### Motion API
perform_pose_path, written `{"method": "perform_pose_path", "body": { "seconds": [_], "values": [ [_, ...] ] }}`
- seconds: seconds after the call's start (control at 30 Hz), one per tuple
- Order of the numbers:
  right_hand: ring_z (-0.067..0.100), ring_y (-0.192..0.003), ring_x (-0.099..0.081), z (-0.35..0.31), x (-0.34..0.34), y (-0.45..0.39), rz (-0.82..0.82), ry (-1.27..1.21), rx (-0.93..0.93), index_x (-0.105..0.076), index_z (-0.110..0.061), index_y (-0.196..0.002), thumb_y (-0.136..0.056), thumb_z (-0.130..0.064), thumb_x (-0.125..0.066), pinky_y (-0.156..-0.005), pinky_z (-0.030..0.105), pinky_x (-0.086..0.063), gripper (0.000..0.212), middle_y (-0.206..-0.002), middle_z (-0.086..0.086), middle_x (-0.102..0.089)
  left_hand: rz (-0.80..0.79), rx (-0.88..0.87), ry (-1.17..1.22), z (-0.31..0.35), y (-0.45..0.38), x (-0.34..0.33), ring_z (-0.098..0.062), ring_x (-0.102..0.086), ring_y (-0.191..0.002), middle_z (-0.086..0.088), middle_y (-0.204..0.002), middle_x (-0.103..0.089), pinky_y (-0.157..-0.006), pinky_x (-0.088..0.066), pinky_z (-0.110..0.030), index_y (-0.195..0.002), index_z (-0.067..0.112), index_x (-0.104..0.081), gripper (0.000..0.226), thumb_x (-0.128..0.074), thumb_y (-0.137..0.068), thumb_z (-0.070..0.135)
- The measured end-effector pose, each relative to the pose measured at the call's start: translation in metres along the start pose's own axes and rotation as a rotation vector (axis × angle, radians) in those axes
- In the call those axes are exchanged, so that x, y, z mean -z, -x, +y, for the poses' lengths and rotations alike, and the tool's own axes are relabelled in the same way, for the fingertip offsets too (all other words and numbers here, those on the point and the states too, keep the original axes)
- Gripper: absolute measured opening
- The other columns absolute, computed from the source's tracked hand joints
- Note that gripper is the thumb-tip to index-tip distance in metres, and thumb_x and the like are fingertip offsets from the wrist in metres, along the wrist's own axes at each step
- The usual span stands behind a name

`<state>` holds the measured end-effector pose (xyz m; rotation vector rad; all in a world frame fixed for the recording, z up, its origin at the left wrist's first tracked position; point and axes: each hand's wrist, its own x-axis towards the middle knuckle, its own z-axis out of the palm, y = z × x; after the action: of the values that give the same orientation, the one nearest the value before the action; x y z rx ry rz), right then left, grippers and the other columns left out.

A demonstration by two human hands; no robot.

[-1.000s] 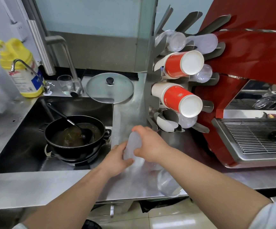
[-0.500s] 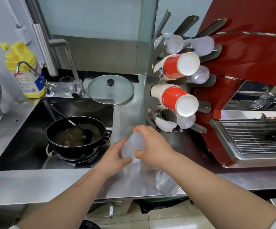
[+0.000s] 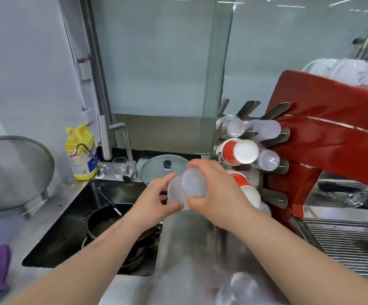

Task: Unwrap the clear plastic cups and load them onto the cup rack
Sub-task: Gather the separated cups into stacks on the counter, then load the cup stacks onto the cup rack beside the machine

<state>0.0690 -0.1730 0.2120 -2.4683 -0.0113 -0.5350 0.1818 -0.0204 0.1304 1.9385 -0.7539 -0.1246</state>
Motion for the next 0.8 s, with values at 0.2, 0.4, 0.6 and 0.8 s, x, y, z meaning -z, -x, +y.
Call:
{"method": "perform_pose_path", "body": {
  "seconds": [0.2,0.4,0.6,0.8],
  "values": [
    [-0.013,-0.097,-0.036,-0.017,0.069,-0.016,0.193,-0.027,0.105,-0.046,-0.037,-0.124,-0.064,-0.026,-0.070,-0.082,-0.008,-0.025,0.065,-0.117,-0.016,-0.044,0.105,-0.203,0.014,0.069,-0.045,0.012,0.008,-0.050,-0.119,0.009,-0.128,-0.048,-0.102,-0.046,-0.020,-0.137,0.036,-0.045,0.076,-0.082,-0.075,0.014],
    [-0.017,-0.098,-0.036,-0.012,0.128,-0.021,0.334,0.036,0.131,-0.045,-0.037,-0.126,-0.066,-0.023,-0.070,-0.082,-0.009,-0.022,0.067,-0.117,-0.019,-0.043,0.101,-0.360,-0.044,0.131,-0.085,0.004,0.006,-0.046,-0.125,0.014,-0.133,-0.044,-0.106,-0.040,-0.018,-0.140,0.038,-0.043,0.075,-0.080,-0.076,0.025],
    [-0.014,-0.102,-0.034,0.012,0.163,-0.016,0.463,0.113,0.094,-0.047,-0.032,-0.128,-0.067,-0.018,-0.069,-0.086,-0.008,-0.021,0.066,-0.119,-0.016,-0.044,0.033,-0.446,-0.177,0.172,-0.123,-0.030,-0.004,-0.038,-0.134,0.008,-0.142,-0.039,-0.105,-0.033,-0.015,-0.147,0.032,-0.036,0.079,-0.077,-0.079,0.033],
    [-0.015,-0.105,-0.030,0.046,0.180,-0.012,0.528,0.177,0.011,-0.045,-0.029,-0.132,-0.070,-0.014,-0.071,-0.083,-0.011,-0.016,0.068,-0.132,-0.008,-0.047,-0.114,-0.381,-0.154,0.194,-0.155,-0.068,-0.012,-0.046,-0.130,0.008,-0.150,-0.030,-0.111,-0.040,-0.035,-0.148,0.042,-0.028,0.087,-0.075,-0.074,0.043]
  ]
}}
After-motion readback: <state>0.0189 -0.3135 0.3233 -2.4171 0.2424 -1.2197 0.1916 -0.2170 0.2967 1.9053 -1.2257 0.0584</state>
